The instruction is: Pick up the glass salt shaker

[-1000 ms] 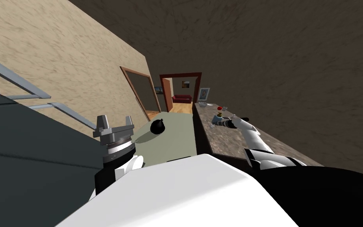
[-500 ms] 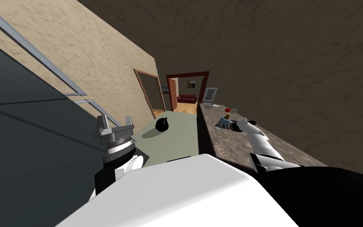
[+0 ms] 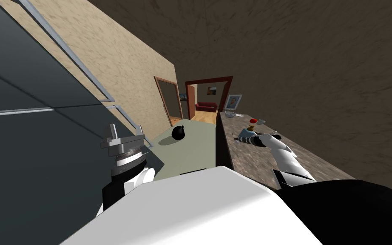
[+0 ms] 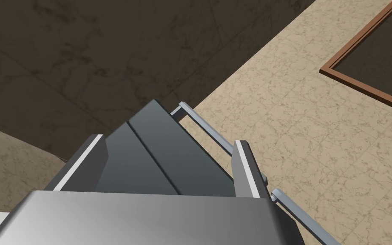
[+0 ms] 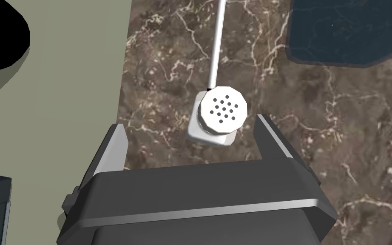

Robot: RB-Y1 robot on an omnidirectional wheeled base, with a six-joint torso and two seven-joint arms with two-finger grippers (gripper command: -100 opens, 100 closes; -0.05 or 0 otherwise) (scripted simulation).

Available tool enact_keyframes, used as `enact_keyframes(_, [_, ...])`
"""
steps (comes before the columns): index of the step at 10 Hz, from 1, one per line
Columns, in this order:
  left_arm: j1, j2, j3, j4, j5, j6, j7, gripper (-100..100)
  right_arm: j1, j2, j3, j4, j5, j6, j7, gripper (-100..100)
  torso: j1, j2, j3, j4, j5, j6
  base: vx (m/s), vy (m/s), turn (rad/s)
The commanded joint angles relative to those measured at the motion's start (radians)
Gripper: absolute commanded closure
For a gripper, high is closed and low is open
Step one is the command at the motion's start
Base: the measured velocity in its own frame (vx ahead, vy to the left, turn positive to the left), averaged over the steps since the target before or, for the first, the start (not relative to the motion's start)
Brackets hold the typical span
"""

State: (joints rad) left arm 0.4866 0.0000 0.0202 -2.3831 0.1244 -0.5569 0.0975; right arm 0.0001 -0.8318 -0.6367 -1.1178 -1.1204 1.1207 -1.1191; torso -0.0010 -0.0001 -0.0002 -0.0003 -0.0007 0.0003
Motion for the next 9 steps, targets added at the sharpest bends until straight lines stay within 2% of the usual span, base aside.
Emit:
enact_keyframes(1, [0.0,0.0,0.0,0.0,0.0,0.0,0.0,0,-0.002,0.001,-0.021,0.018,-0.002,0.017,0.039,-100,0.0,0.0,0.0,0.0,0.0,0.0,0.059,0.022,-0.113])
enact_keyframes(2, [0.0,0.0,0.0,0.0,0.0,0.0,0.0,0,-0.004,0.003,-0.041,0.037,-0.004,0.033,0.067,-100,0.002,-0.004,-0.002,-0.001,0.0,0.001,0.143,0.045,-0.185])
enact_keyframes(3, [0.0,0.0,0.0,0.0,0.0,0.0,0.0,0,-0.004,0.003,-0.041,0.037,-0.004,0.033,0.079,-100,0.004,-0.008,-0.005,-0.002,0.001,0.0,0.123,0.043,-0.051])
enact_keyframes(5, [0.0,0.0,0.0,0.0,0.0,0.0,0.0,0,-0.009,0.006,-0.083,0.073,-0.008,0.067,0.145,-100,0.004,-0.009,-0.005,-0.002,0.001,0.0,0.122,0.026,-0.129])
enact_keyframes(6, [0.0,0.0,0.0,0.0,0.0,0.0,0.0,0,-0.009,0.006,-0.083,0.073,-0.008,0.067,0.157,-100,0.003,-0.01,-0.006,-0.002,0.001,0.0,0.098,0.029,-0.051])
enact_keyframes(7, [0.0,0.0,0.0,0.0,0.0,0.0,0.0,0,-0.011,0.007,-0.104,0.091,-0.01,0.084,0.194,-100,0.003,-0.009,-0.005,-0.002,0.001,-0.001,0.096,0.045,-0.081])
enact_keyframes(8, [0.0,0.0,0.0,0.0,0.0,0.0,0.0,0,-0.011,0.007,-0.104,0.091,-0.01,0.084,0.197,-100,0.004,-0.008,-0.005,-0.002,0.001,0.0,0.079,0.042,-0.059])
enact_keyframes(9, [0.0,0.0,0.0,0.0,0.0,0.0,0.0,0,-0.013,0.009,-0.124,0.11,-0.012,0.1,0.236,-100,0.004,-0.007,-0.004,-0.002,0.001,-0.001,0.085,0.038,-0.1])
